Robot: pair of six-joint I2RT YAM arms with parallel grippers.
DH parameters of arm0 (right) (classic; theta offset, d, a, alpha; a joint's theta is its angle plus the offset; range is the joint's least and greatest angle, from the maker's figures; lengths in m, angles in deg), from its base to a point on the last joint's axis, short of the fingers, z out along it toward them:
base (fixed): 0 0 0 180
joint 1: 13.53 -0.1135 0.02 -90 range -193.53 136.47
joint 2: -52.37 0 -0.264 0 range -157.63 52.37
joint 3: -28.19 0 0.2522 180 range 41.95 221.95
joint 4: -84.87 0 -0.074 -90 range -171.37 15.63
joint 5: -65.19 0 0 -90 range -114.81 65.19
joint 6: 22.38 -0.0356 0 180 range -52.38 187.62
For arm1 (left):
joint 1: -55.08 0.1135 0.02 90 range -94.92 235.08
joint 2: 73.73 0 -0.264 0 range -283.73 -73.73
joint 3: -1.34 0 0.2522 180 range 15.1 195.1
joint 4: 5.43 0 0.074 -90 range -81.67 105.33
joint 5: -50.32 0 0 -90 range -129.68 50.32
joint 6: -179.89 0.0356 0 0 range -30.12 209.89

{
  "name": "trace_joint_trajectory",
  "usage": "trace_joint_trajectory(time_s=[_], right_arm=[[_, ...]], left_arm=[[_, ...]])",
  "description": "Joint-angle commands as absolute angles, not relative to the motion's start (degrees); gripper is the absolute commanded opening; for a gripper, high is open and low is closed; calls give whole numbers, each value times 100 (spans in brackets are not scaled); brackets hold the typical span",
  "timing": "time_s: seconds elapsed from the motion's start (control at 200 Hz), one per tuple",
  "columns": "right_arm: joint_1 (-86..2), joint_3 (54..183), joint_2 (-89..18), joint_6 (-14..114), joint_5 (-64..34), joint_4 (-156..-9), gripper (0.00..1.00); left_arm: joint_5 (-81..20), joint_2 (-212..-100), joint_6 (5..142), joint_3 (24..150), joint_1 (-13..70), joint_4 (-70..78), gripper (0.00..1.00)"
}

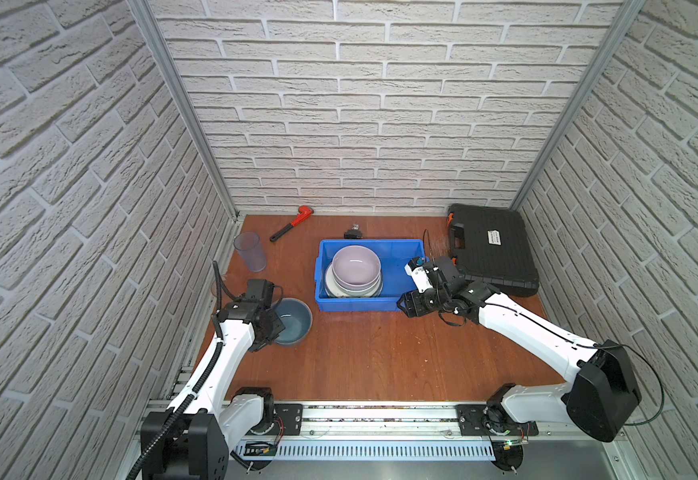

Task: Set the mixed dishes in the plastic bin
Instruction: 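Lower the left gripper and grip the dark blue bowl's rim, then lift the dark blue bowl and carry it over the bin with the left gripper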

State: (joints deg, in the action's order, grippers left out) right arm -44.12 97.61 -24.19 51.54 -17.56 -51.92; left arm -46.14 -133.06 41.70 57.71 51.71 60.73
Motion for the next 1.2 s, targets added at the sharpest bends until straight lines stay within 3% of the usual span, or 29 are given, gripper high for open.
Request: trace_joint_trajectory(time_s=[0.0,0.36,0.86,1.195], right_arm=[[-4403,9812,-2313,5189,-1834,-5180,72],[-4402,9956,-2331,5184,-1831,-5075,72],[-4402,10066,-2300,5048,-1736,-5052,71],[-4411,10089,-2262,4882,-1699,-5048,71]], left_arm=[[-4759,-13138,4528,6225,5231,6232,0],[-4527,-13526,5184,7413,5313,6473,0],[-3149,-14866,5679,9162,5307,6213,0],[-3053,-16168,6046,10870,4536,6525,0]])
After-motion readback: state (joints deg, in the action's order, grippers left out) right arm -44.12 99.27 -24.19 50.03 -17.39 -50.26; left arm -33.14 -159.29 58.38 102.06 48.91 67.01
